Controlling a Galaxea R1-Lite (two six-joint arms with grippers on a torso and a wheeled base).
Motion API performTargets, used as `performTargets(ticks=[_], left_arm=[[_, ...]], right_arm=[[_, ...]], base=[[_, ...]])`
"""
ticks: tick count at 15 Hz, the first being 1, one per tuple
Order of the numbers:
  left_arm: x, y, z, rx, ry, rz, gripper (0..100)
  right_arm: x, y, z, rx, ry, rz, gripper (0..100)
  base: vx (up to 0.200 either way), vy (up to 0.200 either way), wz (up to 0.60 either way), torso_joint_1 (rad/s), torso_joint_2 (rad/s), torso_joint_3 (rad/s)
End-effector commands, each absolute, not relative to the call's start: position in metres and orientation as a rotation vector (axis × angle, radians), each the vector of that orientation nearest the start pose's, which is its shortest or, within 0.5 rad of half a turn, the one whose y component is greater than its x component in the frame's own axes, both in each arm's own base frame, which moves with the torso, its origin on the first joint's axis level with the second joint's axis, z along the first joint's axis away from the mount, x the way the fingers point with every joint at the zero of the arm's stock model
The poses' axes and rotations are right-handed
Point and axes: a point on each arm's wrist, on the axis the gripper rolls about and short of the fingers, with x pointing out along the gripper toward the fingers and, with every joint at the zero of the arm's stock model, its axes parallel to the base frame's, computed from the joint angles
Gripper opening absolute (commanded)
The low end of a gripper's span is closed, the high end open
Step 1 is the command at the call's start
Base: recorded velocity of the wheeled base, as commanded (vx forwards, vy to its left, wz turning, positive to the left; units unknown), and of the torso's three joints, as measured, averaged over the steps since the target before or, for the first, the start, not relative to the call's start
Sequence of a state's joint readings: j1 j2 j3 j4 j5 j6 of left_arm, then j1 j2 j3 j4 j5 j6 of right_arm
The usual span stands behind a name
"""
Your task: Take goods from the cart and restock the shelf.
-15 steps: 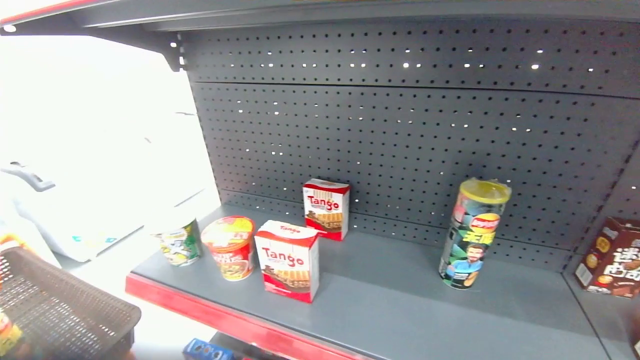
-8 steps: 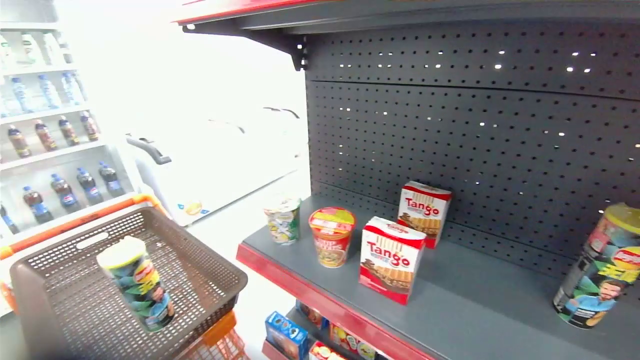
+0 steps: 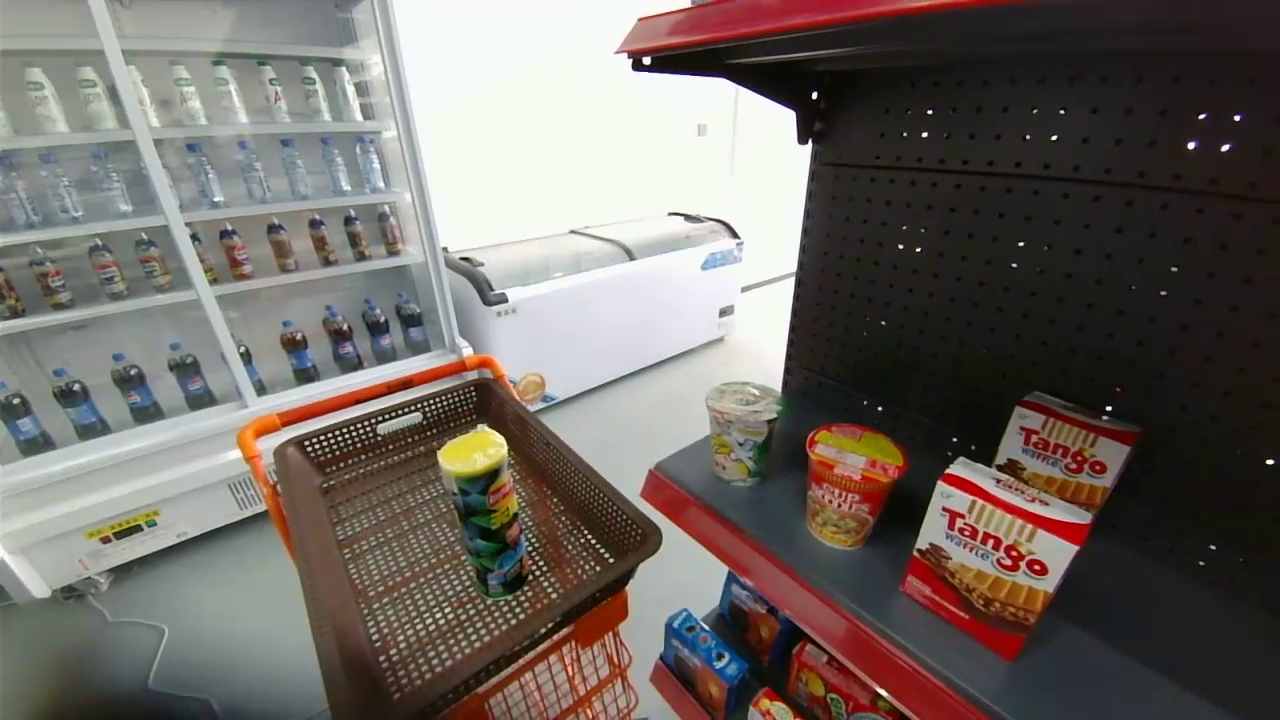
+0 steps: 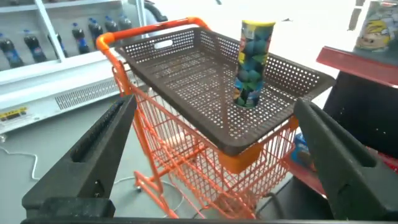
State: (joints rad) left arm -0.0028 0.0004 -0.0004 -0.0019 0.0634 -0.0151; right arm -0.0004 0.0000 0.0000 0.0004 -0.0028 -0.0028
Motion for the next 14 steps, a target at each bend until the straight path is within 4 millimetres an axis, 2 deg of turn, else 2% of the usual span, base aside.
performTargets(ticks=[1,2,3,4,5,6,9,11,14], left_arm=[[-0.024,0.002,0.080,-0.012,-0.022,0.080,100],[-0.033,0.002,0.104,0.021,-0.079,0.082,100],[-0.035,0.002,0.116,0.028,-0.054,0.078,100],[-0.039,0.003,0.150,0.038,-0.029,0.071,100],[-0.036,0.002,0.172,0.042,0.007,0.095,100],[-0.024,0.002,0.178,0.045,0.082,0.101,100],[0.004,0.001,0.181,0.092,0.220,0.004,100],[0.018,-0.001,0.175,0.113,0.311,-0.052,100],[0.034,-0.001,0.163,0.114,0.434,-0.037,100]], right_arm=[[-0.023,0.000,0.075,-0.003,0.003,-0.003,100],[-0.023,0.000,0.075,-0.003,0.003,-0.003,100],[-0.023,0.000,0.075,-0.003,0.003,-0.003,100],[-0.023,0.000,0.075,-0.003,0.003,-0.003,100],[-0.023,0.000,0.075,-0.003,0.003,-0.003,100],[-0.023,0.000,0.075,-0.003,0.003,-0.003,100],[-0.023,0.000,0.075,-0.003,0.003,-0.003,100],[-0.023,0.000,0.075,-0.003,0.003,-0.003,100],[-0.023,0.000,0.075,-0.003,0.003,-0.003,100]], base=[[0.000,0.000,0.00,0.000,0.00,0.000],[0.000,0.000,0.00,0.000,0.00,0.000],[0.000,0.000,0.00,0.000,0.00,0.000],[0.000,0.000,0.00,0.000,0.00,0.000],[0.000,0.000,0.00,0.000,0.00,0.000],[0.000,0.000,0.00,0.000,0.00,0.000],[0.000,0.000,0.00,0.000,0.00,0.000],[0.000,0.000,0.00,0.000,0.00,0.000],[0.000,0.000,0.00,0.000,0.00,0.000]])
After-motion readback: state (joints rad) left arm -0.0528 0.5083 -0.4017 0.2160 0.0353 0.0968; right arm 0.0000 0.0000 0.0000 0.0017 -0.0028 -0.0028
